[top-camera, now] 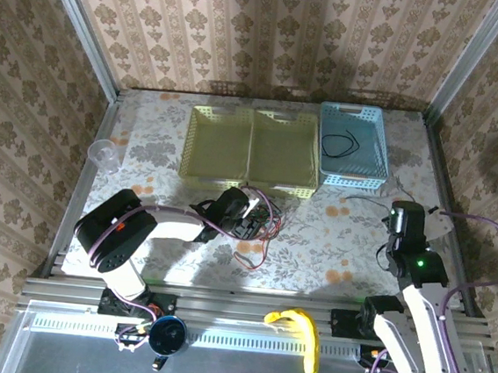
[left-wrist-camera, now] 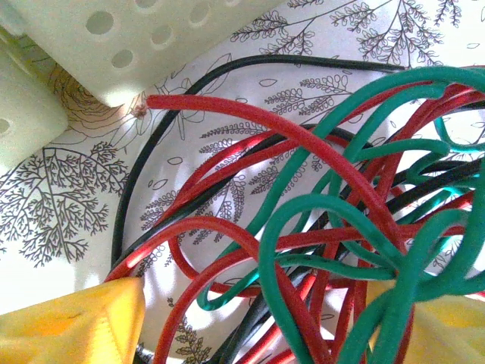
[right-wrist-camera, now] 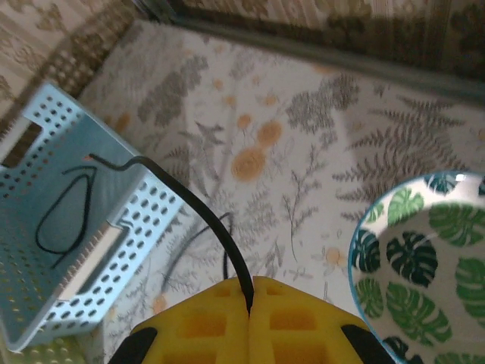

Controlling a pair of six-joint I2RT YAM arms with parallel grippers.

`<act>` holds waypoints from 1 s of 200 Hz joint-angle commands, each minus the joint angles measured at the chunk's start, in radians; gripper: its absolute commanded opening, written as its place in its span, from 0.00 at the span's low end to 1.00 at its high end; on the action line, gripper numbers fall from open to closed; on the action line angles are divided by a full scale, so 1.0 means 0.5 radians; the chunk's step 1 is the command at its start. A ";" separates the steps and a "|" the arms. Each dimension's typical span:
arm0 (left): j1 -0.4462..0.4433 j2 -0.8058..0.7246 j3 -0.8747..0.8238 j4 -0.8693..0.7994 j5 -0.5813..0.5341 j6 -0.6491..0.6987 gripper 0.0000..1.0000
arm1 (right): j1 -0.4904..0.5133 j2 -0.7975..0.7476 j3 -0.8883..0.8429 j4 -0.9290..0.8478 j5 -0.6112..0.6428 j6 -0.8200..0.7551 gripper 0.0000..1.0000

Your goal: Untangle the cables

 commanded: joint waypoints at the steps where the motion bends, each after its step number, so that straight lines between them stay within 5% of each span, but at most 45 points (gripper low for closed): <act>1: 0.016 0.026 -0.035 -0.122 -0.011 -0.025 0.79 | -0.033 -0.007 0.157 0.100 -0.009 -0.251 0.00; 93: 0.007 -0.033 -0.032 -0.050 0.136 0.013 0.85 | -0.015 0.464 0.903 0.733 -0.153 -0.945 0.00; 157: 0.009 -0.076 -0.014 -0.098 0.112 0.010 0.86 | -0.003 1.360 1.225 0.848 -0.232 -0.828 0.00; 200: 0.010 -0.095 -0.005 -0.120 0.105 0.021 0.89 | 0.021 2.000 1.382 0.427 -0.534 -0.651 0.04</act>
